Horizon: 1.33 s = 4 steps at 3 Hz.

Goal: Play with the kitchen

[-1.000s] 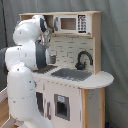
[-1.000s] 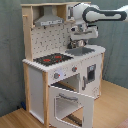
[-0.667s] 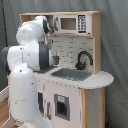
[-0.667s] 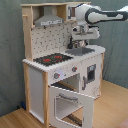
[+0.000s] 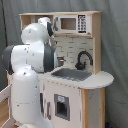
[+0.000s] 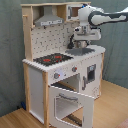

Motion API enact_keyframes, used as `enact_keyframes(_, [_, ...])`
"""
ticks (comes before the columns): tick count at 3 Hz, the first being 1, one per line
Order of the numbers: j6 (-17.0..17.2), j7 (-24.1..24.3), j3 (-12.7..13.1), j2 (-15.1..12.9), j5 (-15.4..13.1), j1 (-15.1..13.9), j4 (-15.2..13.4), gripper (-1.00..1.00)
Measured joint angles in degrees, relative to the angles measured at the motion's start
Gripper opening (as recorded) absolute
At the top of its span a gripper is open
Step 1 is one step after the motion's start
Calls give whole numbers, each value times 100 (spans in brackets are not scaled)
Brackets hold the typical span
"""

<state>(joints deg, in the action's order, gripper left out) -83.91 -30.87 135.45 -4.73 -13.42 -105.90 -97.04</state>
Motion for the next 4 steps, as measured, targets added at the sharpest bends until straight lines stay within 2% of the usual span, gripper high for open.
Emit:
enact_keyframes(2, [-1006, -9, -259, -22, -146, -271, -514, -100])
enact_keyframes(3, [-1335, -308, -520, -21, -210, -399, -778, -100])
enact_keyframes(4, [-1701, -515, -685, -1, -294, -400, -1123, -100])
